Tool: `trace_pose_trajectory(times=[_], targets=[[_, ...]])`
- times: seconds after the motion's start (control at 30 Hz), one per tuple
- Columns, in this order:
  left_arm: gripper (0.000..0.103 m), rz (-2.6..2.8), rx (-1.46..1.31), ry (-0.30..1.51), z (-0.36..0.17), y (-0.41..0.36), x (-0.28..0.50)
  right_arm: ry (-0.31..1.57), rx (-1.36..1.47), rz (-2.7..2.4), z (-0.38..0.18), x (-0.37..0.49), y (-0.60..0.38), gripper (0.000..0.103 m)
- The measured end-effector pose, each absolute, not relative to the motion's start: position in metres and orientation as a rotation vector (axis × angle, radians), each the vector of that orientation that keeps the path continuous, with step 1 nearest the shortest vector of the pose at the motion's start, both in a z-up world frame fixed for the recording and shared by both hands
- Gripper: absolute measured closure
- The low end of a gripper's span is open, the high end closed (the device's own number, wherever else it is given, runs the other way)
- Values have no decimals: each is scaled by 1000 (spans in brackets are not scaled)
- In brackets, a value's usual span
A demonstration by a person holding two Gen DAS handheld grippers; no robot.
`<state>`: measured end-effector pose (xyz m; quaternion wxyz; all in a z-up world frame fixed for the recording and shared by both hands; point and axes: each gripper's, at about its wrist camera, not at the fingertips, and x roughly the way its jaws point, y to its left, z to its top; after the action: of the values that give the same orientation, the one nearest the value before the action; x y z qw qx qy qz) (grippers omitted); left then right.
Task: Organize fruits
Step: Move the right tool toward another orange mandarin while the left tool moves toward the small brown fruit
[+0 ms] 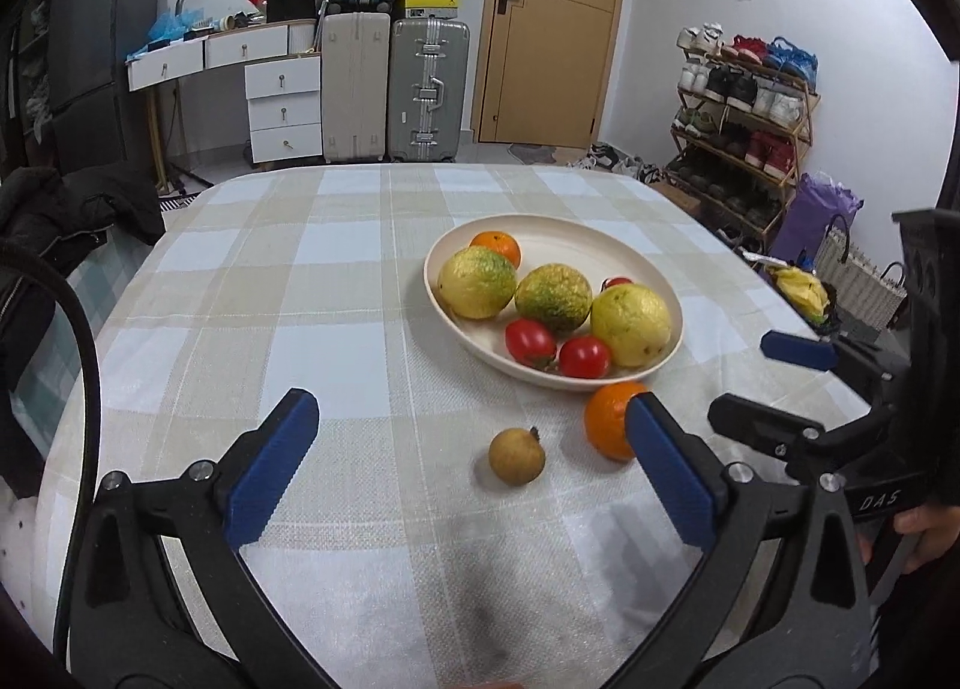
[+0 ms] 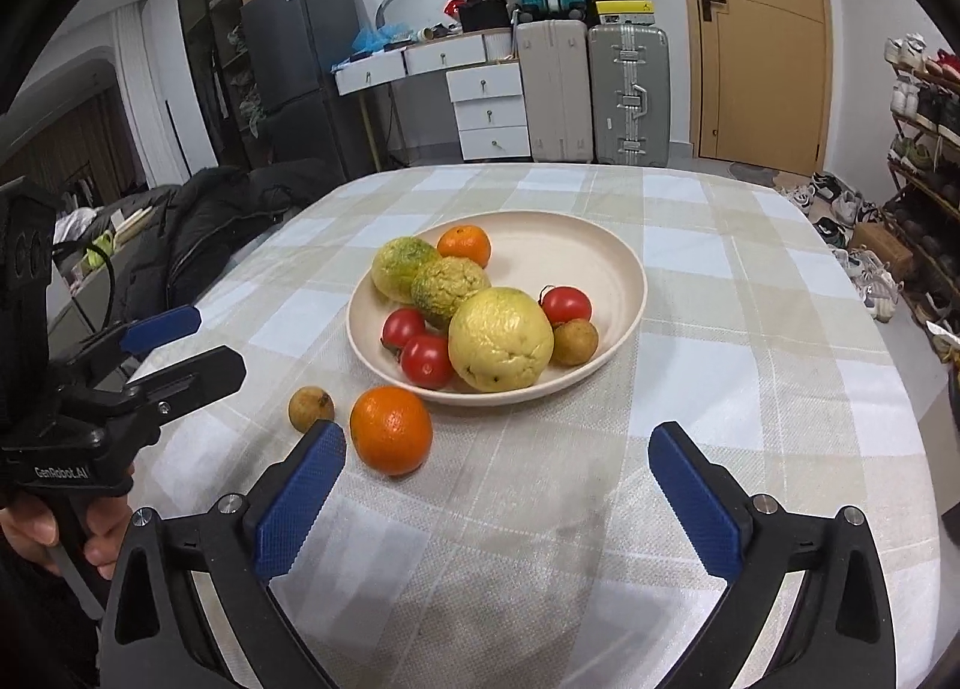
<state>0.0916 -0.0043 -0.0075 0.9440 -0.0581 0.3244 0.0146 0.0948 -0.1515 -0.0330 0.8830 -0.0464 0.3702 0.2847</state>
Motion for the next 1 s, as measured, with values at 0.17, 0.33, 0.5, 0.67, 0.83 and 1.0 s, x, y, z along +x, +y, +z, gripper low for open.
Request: trace_pose_trajectory(times=[0.17,0.33,0.5,0.67,0.83,1.0], targets=[[1,4,-118,691,-16,-4,95,816,-116,583,-47,98,-150,0],[1,0,-153,719,-22,1,101,838,-125,566,-53,100,-148,0],[1,1,-171,738,-26,5,105,847,-126,581,-54,100,-143,0],[1,4,-161,746,-28,3,107,853,-132,593,-55,98,-137,0],[1,13,-157,753,-30,4,108,873,-138,603,-57,100,-129,0],[1,15,-191,746,-27,10,108,888,-154,638,-58,101,-116,0]])
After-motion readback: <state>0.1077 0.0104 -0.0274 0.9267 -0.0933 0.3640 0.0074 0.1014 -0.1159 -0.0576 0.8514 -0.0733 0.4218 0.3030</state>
